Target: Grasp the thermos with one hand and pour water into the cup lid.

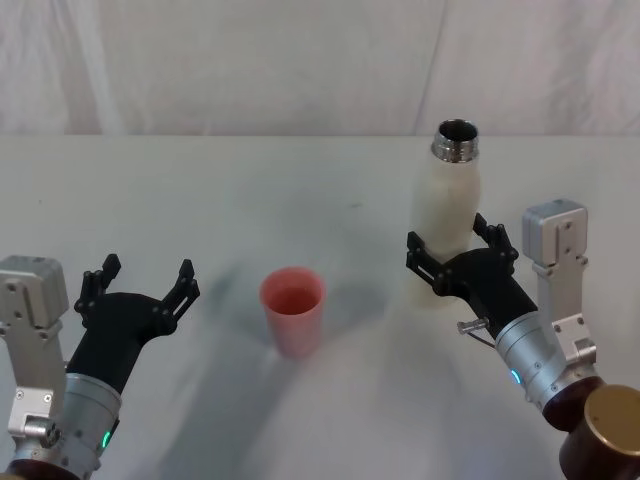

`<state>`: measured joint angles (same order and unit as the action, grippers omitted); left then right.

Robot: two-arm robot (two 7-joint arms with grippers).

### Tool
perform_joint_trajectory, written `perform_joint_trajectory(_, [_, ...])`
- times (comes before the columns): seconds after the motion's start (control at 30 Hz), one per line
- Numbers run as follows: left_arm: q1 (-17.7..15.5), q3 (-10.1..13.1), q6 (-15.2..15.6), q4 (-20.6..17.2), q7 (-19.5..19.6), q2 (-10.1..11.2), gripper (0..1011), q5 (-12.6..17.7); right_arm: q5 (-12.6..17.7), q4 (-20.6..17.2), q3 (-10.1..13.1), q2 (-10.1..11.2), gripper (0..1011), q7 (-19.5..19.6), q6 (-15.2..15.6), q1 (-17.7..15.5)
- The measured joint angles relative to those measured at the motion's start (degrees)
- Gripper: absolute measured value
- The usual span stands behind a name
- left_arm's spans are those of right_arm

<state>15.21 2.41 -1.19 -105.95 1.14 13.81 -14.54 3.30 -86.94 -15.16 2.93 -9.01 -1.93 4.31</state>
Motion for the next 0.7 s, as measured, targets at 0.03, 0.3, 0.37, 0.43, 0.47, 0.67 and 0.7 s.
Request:
perform_joint_trajectory(0.03, [0.00, 0.00, 0.00, 0.00, 0.00, 0.00, 1001, 0.00, 0.08, 0.06, 0.06, 0.02, 1001, -0.02, 0.05, 0.10])
perform_joint_trajectory(0.3, [0.00, 0.00, 0.00, 0.00, 0.00, 0.00, 1001, 0.00, 0.81, 0.52, 0.51, 0.12, 1001, -0.12, 0.29, 1.06])
perform_joint_trajectory(0.37, [0.00, 0.00, 0.00, 0.00, 0.00, 0.00, 1001, 0.00, 0.92, 0.58, 0.54, 0.12, 1001, -0.12, 0.30, 1.25])
perform_joint_trajectory(0.43, [0.00, 0.00, 0.00, 0.00, 0.00, 0.00, 1001, 0.00, 0.94, 0.58, 0.52, 0.11, 1001, -0.12, 0.30, 1.30])
perform_joint_trajectory(0.47, [0.00, 0.00, 0.00, 0.00, 0.00, 0.00, 1001, 0.00, 0.95, 0.58, 0.46, 0.09, 1001, -0.10, 0.28, 1.35])
perform_joint_trajectory(0.67, [0.00, 0.00, 0.00, 0.00, 0.00, 0.00, 1001, 0.00, 0.97, 0.88, 0.17, -0.07, 1001, 0.02, 0.26, 1.66])
perform_joint_trajectory(0.7, [0.00, 0.00, 0.00, 0.00, 0.00, 0.00, 1001, 0.00, 0.97, 0.97, 0.15, -0.10, 1001, 0.02, 0.26, 1.74])
